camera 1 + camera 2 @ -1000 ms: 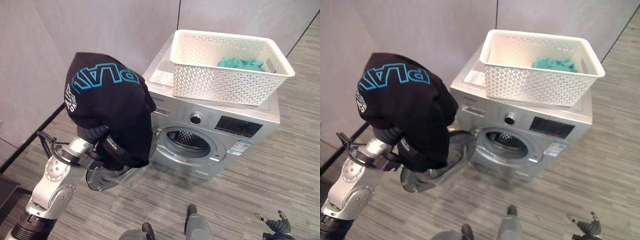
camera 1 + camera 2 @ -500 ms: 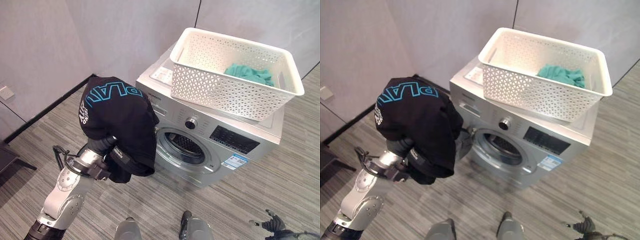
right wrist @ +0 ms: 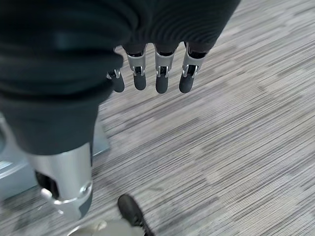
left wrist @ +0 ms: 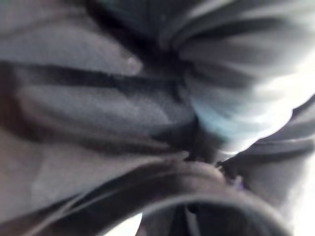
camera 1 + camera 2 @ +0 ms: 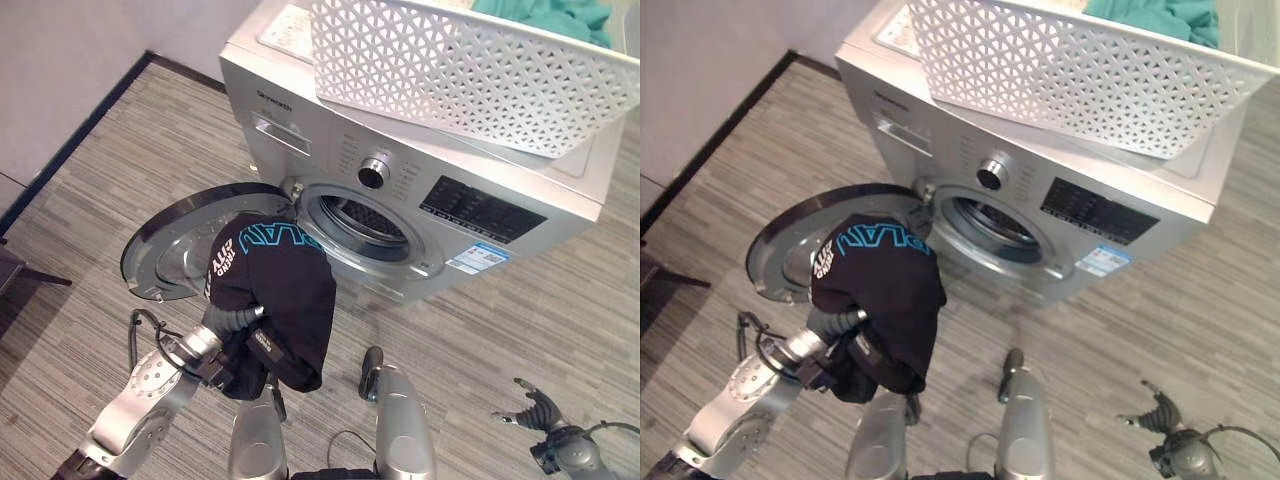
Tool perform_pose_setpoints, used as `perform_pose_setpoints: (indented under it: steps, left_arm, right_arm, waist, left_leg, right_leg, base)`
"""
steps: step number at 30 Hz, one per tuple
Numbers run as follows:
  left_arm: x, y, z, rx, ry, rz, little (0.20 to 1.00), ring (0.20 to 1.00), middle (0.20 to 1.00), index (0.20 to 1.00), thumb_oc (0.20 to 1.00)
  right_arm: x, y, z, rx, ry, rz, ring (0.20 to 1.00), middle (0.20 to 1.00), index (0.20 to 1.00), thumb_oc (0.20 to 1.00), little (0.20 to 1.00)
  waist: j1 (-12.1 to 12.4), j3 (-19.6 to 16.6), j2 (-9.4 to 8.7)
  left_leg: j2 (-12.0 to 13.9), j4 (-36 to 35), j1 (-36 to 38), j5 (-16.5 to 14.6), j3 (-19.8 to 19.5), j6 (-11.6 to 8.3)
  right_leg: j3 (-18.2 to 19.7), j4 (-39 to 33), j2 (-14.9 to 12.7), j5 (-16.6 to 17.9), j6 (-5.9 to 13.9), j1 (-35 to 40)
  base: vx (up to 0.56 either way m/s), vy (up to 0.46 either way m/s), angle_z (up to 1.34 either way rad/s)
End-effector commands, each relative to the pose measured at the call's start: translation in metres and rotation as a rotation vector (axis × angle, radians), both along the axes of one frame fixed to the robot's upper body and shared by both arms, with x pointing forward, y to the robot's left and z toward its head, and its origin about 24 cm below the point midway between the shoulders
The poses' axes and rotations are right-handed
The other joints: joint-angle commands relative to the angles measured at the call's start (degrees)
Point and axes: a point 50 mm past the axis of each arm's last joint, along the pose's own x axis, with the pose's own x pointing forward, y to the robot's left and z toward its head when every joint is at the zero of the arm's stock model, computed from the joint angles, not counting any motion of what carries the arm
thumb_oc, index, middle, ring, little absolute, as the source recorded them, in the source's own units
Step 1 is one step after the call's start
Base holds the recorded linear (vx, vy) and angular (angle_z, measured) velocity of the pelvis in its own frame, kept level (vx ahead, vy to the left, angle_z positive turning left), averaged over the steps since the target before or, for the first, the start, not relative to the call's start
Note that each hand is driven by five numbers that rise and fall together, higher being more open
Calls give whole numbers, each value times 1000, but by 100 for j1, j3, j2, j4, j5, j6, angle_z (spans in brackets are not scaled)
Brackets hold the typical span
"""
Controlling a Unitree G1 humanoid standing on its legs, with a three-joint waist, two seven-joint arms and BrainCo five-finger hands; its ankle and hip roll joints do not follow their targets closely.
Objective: Grab the laundry basket,head to the washer,open it,put in the laundry and shut it.
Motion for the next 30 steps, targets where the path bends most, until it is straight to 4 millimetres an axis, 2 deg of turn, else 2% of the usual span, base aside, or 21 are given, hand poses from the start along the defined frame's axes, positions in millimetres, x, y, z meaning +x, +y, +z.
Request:
perform_pose_setpoints:
  steps: [1, 4, 9, 10, 11, 12, 13, 14, 16, 17, 18, 21, 22, 24, 26, 27, 28, 29, 30]
  left_arm:
    - [-4, -11, -1, 6, -43, -24, 200, 200, 200, 200, 200]
    - [11, -16, -17, 5, 7, 46, 200, 200, 200, 200, 200]
    - [28, -23, -26, 18, 29, 97, 200, 200, 200, 200, 200]
    - [38, -24, -27, 16, 25, 139, 200, 200, 200, 200, 200]
    - [38, -24, -27, 16, 25, 139, 200, 200, 200, 200, 200]
    - [51, -25, -28, 11, 35, 199, 200, 200, 200, 200, 200]
    - [51, -25, -28, 11, 35, 199, 200, 200, 200, 200, 200]
    - [61, -24, -18, 11, -7, 241, 200, 200, 200, 200, 200]
    - [68, -24, -7, -24, -38, 271, 200, 200, 200, 200, 200]
    - [77, -21, 1, -28, -60, 318, 200, 200, 200, 200, 200]
    - [87, -15, 4, -68, -51, 391, 200, 200, 200, 200, 200]
    - [99, -11, 5, -101, -19, 466, 200, 200, 200, 200, 200]
    - [121, 6, 13, -148, 21, 592, 200, 200, 200, 200, 200]
    - [127, 12, 20, -159, 10, 617, 200, 200, 200, 200, 200]
    - [146, 27, 44, -219, 1, 724, 200, 200, 200, 200, 200]
    - [146, 28, 45, -220, -1, 724, 200, 200, 200, 200, 200]
    - [158, 44, 68, -250, -23, 800, 200, 200, 200, 200, 200]
    - [163, 54, 79, -242, -35, 845, 200, 200, 200, 200, 200]
    - [171, 69, 104, -274, -53, 901, 200, 200, 200, 200, 200]
  right_arm:
    - [-12, -16, 4, -80, 38, 4, 1000, 1000, 1000, 1000, 1000]
    - [-11, -20, 11, -48, -69, -112, 1000, 1000, 1000, 1000, 1000]
    - [-19, -15, 3, -32, -50, -127, 1000, 1000, 1000, 1000, 1000]
    - [-19, -13, 0, -27, -42, -132, 1000, 1000, 1000, 1000, 1000]
    - [-19, -13, 0, -28, -42, -132, 1000, 1000, 1000, 1000, 1000]
    - [-19, -9, -4, -5, -41, -144, 1000, 1000, 1000, 1000, 1000]
    - [-19, -9, -4, -5, -41, -144, 1000, 1000, 1000, 1000, 1000]
    - [-15, -3, -4, 22, -60, -140, 1000, 1000, 1000, 1000, 1000]
    - [-13, 0, 0, 46, -103, -145, 1000, 1000, 1000, 1000, 1000]
    - [-11, 3, 4, 90, -158, -176, 1000, 1000, 1000, 1000, 1000]
    - [-10, 9, 4, 126, -185, -170, 1000, 1000, 1000, 1000, 1000]
    - [-11, 19, -2, 149, -157, -137, 1000, 1000, 1000, 1000, 1000]
    - [-5, 28, -5, 173, -151, -111, 1000, 1000, 1000, 1000, 1000]
    - [-3, 29, -4, 177, -154, -101, 1000, 1000, 1000, 1000, 1000]
    - [4, 37, -4, 207, -163, -75, 1000, 1000, 1000, 1000, 1000]
    - [5, 38, -4, 208, -165, -74, 1000, 1000, 1000, 1000, 1000]
    - [11, 44, -3, 229, -173, -46, 1000, 1000, 1000, 1000, 1000]
    - [12, 48, -5, 238, -166, -38, 1000, 1000, 1000, 1000, 1000]
    - [15, 52, -6, 247, -156, -12, 1000, 1000, 1000, 1000, 1000]
  waist:
    - [-141, -284, -127]
    - [-315, -132, -212]
    - [-461, -23, -302]
    - [-530, 14, -357]
    - [-529, 9, -354]
    - [-608, 47, -437]
    - [-608, 41, -433]
    - [-654, 74, -485]
    - [-723, 90, -558]
    - [-778, 117, -590]
    - [-845, 134, -673]
    - [-923, 129, -780]
    - [-1036, 114, -902]
    - [-1059, 115, -924]
    - [-1180, 86, -1015]
    - [-1181, 91, -1018]
    - [-1287, 45, -1079]
    - [-1335, 14, -1099]
    - [-1449, -49, -1137]
  left_leg:
    - [-51, 434, -83, -359, -96, 105]
    - [66, 674, -392, -452, 23, 107]
    - [158, 937, -682, -565, 56, 98]
    - [225, 1148, -860, -648, 74, 97]
    - [227, 1156, -871, -652, 73, 97]
    - [278, 1345, -1027, -737, 104, 106]
    - [280, 1356, -1041, -741, 103, 106]
    - [332, 1529, -1237, -803, 111, 105]
    - [402, 1799, -1508, -912, 88, 112]
    - [485, 2071, -1623, -1182, 33, 71]
    - [550, 2329, -1886, -1286, 17, 76]
    - [603, 2597, -2168, -1399, -51, 82]
    - [690, 2911, -2544, -1515, -86, 80]
    - [706, 2974, -2614, -1537, -82, 83]
    - [767, 3103, -2790, -1607, -34, 79]
    - [768, 3110, -2801, -1610, -33, 79]
    - [806, 3151, -2861, -1644, 7, 71]
    - [839, 3198, -2930, -1660, 23, 63]
    - [892, 3222, -2958, -1682, 87, 50]
  right_leg:
    - [194, -467, 151, 244, 434, 72]
    - [323, -301, 240, 242, 410, -357]
    - [377, -158, 275, 205, 381, -665]
    - [447, -47, 311, 180, 364, -868]
    - [448, -43, 312, 179, 364, -878]
    - [498, 89, 345, 162, 343, -1088]
    - [498, 96, 346, 159, 343, -1100]
    - [519, 195, 383, 132, 334, -1311]
    - [524, 350, 418, 76, 319, -1553]
    - [543, 589, 469, -143, 355, -1686]
    - [568, 752, 502, -184, 342, -1930]
    - [588, 919, 528, -223, 317, -2208]
    - [609, 1092, 581, -260, 319, -2555]
    - [626, 1120, 594, -256, 320, -2616]
    - [666, 1161, 643, -240, 325, -2805]
    - [668, 1167, 644, -241, 325, -2817]
    - [703, 1153, 710, -214, 339, -2904]
    - [732, 1134, 735, -190, 352, -2957]
    - [779, 1117, 807, -152, 367, -3049]
  base:
    - [-45, -49, -8]
    - [-52, -29, -25]
    - [-16, -21, -19]
    - [-14, -6, -9]
    - [-20, -9, -13]
    - [-5, -3, -15]
    - [-20, -3, -27]
    - [-19, -12, -22]
    - [23, 0, -18]
    - [61, 21, -28]
    - [70, 17, -34]
    - [-4, -3, -13]
    - [14, 37, 3]
    - [12, 27, -7]
    - [7, 30, -24]
    - [13, 32, -21]
    - [19, 28, -17]
    - [37, 71, -19]
    - [36, 83, -18]
